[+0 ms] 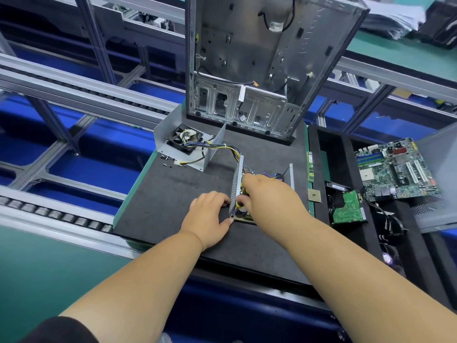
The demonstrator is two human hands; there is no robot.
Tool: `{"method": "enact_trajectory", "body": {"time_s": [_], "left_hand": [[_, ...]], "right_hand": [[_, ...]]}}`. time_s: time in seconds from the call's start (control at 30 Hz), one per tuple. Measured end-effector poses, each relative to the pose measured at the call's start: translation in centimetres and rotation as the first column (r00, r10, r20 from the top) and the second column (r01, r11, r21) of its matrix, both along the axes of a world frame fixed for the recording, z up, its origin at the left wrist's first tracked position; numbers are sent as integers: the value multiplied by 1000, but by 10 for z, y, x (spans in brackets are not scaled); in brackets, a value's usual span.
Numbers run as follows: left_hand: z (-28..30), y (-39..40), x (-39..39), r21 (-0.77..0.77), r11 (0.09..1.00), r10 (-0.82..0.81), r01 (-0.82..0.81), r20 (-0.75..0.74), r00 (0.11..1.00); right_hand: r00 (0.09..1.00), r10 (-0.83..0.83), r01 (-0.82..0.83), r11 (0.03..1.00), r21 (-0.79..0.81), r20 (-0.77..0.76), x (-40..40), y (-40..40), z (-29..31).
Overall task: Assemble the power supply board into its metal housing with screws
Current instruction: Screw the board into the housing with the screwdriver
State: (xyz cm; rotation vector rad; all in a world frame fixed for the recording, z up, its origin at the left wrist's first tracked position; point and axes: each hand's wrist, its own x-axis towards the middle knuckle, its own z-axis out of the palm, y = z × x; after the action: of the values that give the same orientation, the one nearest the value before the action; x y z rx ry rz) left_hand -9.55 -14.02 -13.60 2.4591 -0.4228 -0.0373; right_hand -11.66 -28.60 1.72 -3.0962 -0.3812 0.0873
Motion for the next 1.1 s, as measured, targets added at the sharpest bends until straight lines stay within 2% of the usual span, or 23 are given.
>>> {"method": "enact_trajectory", "body": {"time_s": [0.13, 0.3, 0.47, 0.6, 0.77, 0.97, 1.1], "left_hand": [[-1, 0, 0, -10, 1000, 6, -6, -3, 1000], [0, 0, 0, -6, 1000, 2, -2, -2, 1000], [1, 0, -1, -20, 1000, 3, -3, 9, 1000], [3, 0, -1, -20, 1000, -1, 1, 13, 1000], [3, 1, -1, -20, 1000, -6, 7, 20, 1000], [5, 1, 0, -33, 999, -8, 8, -8, 1000], [9, 7, 0, -84, 996, -51, 43, -92, 994]], "right_hand": [[996, -92, 92, 996, -22, -9, 0, 8, -3], [992, -116, 115, 993, 7, 48, -1, 10, -7], [983, -160, 164, 986, -38, 88, 0, 5, -12], [988, -146, 148, 989, -18, 53, 2, 2, -13], [996, -66, 73, 987, 140, -52, 0, -4, -11], [995, -97, 93, 989, 111, 28, -4, -4, -17], [990, -139, 136, 984, 114, 22, -4, -2, -16]]}}
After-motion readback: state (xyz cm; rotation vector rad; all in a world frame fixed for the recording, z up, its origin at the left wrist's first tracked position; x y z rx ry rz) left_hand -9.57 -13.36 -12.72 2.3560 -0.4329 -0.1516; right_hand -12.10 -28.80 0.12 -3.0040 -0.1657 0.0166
